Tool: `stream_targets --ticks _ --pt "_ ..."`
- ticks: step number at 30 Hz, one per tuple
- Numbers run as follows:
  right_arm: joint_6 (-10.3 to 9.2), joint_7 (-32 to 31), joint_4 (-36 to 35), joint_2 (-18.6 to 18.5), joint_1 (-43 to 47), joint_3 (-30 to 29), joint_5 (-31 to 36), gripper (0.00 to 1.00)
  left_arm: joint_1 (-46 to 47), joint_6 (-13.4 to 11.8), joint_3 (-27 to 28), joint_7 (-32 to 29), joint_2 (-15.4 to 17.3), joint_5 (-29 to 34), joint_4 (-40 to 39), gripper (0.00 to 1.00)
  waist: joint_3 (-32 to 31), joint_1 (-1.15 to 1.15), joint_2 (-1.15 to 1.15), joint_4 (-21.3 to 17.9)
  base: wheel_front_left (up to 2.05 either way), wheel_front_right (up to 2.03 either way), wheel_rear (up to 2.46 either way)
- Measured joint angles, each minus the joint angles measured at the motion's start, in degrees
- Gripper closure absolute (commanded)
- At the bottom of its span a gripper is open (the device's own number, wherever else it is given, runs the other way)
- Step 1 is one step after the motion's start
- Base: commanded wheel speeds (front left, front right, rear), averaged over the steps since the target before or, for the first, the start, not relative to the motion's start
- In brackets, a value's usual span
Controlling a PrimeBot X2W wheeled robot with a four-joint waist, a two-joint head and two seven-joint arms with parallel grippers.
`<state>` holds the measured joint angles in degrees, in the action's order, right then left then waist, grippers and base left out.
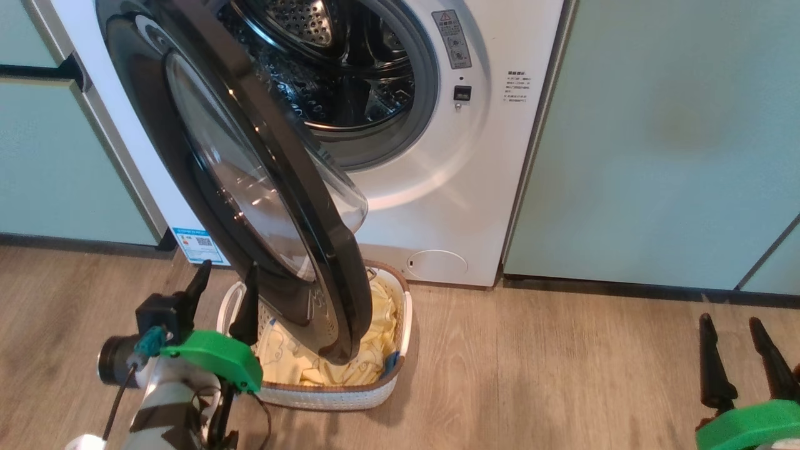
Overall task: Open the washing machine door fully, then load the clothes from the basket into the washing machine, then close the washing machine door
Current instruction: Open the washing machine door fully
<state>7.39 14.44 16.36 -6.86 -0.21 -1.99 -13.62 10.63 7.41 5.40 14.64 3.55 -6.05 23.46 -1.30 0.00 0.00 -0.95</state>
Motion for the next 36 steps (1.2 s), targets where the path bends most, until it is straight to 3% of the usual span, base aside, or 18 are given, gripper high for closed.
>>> stream_targets --ticks 8,9,10,16,26,31,36 --pt "0.0 0.0 0.0 0.2 0.0 -0.5 0.1 0.0 0.0 0.0 -0.4 0.0 -0.3 0.0 0.4 0.0 0.0 0.0 0.0 0.4 0.0 0.0 0.0" --pt "0.0 0.0 0.0 0.2 0.0 -0.7 0.1 0.0 0.0 0.0 -0.4 0.0 -0.3 0.0 0.5 0.46 0.0 0.0 0.0 0.4 0.0 0.0 0.0" --pt "0.0 0.0 0.0 0.2 0.0 -0.8 0.1 0.0 -0.1 0.0 -0.6 0.0 -0.3 0.0 0.2 1.0 0.0 0.0 0.0 0.4 0.0 0.0 0.0" --pt "0.0 0.0 0.0 0.4 -0.1 -0.9 0.1 0.0 -0.2 0.0 1.0 0.0 -0.5 -1.5 -3.5 1.0 0.0 0.0 0.0 0.4 0.0 0.0 0.0" --pt "0.0 0.0 0.0 0.9 -0.1 -1.4 0.1 0.0 3.9 -0.5 9.7 0.0 -1.0 -6.9 -15.5 1.0 0.3 0.0 0.0 1.0 0.0 0.0 0.0" --pt "0.0 0.0 0.0 1.1 -0.1 -1.4 0.1 0.0 9.7 -0.5 7.9 0.0 -1.4 -10.1 -22.2 1.0 0.1 0.0 0.0 1.3 0.0 0.0 0.0" --pt "0.0 0.0 0.1 1.1 -0.1 -1.3 0.1 0.0 14.3 -0.5 1.1 -3.8 -1.5 -13.1 -31.2 1.0 0.1 0.0 0.0 1.2 0.0 0.0 0.0"
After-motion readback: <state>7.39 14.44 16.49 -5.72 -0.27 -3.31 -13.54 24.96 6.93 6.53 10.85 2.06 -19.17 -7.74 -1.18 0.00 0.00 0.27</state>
